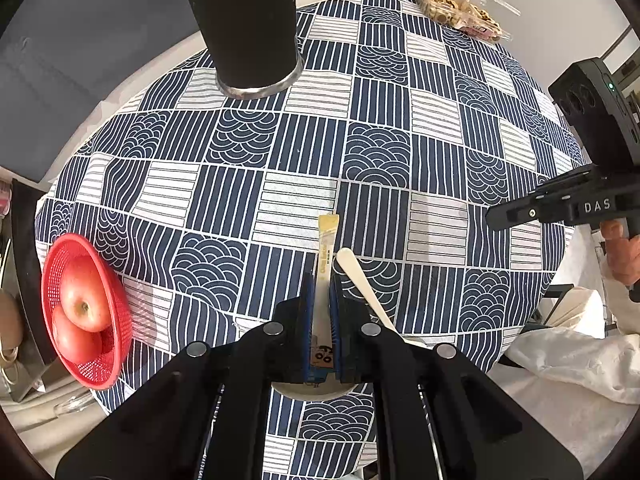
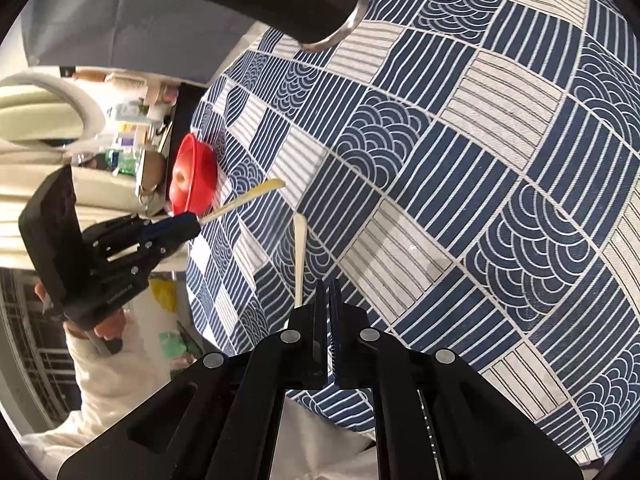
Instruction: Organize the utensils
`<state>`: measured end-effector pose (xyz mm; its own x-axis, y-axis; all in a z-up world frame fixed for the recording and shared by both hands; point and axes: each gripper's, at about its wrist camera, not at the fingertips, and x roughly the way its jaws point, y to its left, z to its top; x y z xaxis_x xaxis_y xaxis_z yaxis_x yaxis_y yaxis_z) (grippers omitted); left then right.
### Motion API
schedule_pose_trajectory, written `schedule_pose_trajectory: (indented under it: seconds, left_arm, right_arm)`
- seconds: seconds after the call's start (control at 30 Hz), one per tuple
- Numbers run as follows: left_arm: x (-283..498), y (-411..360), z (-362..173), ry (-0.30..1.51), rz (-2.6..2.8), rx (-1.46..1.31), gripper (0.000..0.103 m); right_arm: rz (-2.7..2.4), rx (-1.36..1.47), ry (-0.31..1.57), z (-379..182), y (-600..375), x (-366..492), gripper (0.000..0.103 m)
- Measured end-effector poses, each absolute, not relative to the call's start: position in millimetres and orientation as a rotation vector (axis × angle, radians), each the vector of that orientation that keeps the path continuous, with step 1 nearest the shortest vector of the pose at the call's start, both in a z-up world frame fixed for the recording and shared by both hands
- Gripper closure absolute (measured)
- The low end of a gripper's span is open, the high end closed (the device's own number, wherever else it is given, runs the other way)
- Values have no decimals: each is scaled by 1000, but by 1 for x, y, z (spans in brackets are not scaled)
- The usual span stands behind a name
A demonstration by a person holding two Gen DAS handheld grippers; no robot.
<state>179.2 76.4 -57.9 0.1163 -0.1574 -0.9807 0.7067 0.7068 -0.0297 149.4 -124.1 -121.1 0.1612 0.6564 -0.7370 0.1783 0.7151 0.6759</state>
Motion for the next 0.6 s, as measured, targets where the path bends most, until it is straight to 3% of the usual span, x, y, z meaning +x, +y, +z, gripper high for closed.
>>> schedule_pose_trajectory:
  seconds: [0.33,0.47,0.6]
  left_arm:
    - [178,75,-45,1295,-662,534,95]
    - [179,74,-37,1282,-655,543,95]
    - [185,71,-26,1265,-647,550,95]
  right_arm:
    - [363,706,1404,-125,-123,152,98]
    - [339,690,1422,-130,-127,147,86]
    - [330,672,1427,-132,-131,143,82]
